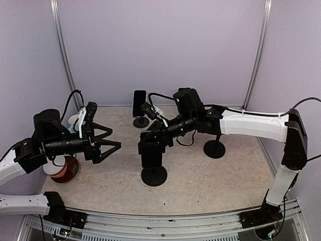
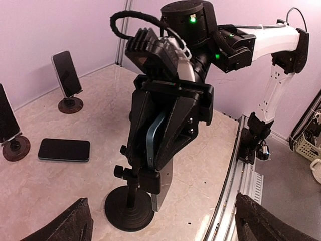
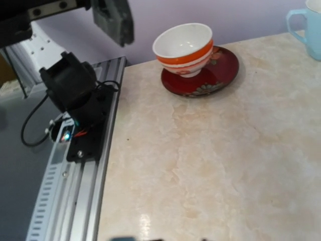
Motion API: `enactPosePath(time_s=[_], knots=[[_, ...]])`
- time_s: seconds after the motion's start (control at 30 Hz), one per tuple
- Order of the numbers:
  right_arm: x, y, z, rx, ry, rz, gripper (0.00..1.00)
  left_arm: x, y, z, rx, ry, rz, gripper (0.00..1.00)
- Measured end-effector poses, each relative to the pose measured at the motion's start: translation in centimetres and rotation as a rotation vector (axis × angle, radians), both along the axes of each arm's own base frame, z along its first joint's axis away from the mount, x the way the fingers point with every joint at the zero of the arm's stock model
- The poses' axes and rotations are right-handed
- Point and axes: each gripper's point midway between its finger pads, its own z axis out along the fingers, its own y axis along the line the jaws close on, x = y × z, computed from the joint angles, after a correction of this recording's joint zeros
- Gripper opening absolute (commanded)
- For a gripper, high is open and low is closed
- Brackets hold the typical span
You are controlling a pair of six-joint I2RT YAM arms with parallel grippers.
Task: Place the phone on the phone stand
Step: Place the phone stand with the phone at the center of the board, then pick up the phone stand with the phone from the center of the board.
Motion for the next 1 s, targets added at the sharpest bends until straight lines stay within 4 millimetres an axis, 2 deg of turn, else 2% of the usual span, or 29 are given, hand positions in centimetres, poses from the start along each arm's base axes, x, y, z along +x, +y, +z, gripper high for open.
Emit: enactPosePath(time_s=[0.2, 0.23, 0.27, 0.3, 0.5, 0.67, 0.83, 1.0], knots=[[0.7, -0.3, 0.2, -0.011, 0.004, -0.062, 0.64, 0.8, 0.4, -0.4, 0.014, 0.009, 0.060, 0.99], [0.8, -0.4, 0.4, -0.011, 0.007, -0.069, 0.71, 0.8, 0.5, -0.4, 0.014, 0.011, 0.065, 0.99], [0.9, -0.5, 0.6, -0.008, 0.003, -0.079, 0.92, 0.8, 0.5, -0.4, 0.015, 0.012, 0.071, 0.99], [0.9, -0.6, 1.0, -0.006, 0.000, -0.091, 0.99, 0.9, 0.5, -0.4, 0.016, 0.012, 0.078, 0.99], [1.4, -1.9, 3.8, 0.032, -0.023, -0.166, 1.00, 0.7, -0.1, 0.0, 0.029, 0.020, 0.120, 0.99], [2.5, -4.3, 5.0, 0.059, -0.018, -0.258, 1.00, 0.5, -1.3, 1.1, 0.036, 0.018, 0.152, 0.99], [4.7, -8.0, 4.7, 0.059, -0.009, -0.416, 1.00, 0.8, -2.4, 1.2, 0.053, 0.040, 0.211, 0.99], [6.9, -12.7, 4.2, 0.067, 0.003, -0.596, 1.00, 1.1, -3.9, 1.0, 0.086, 0.069, 0.269, 0.99]])
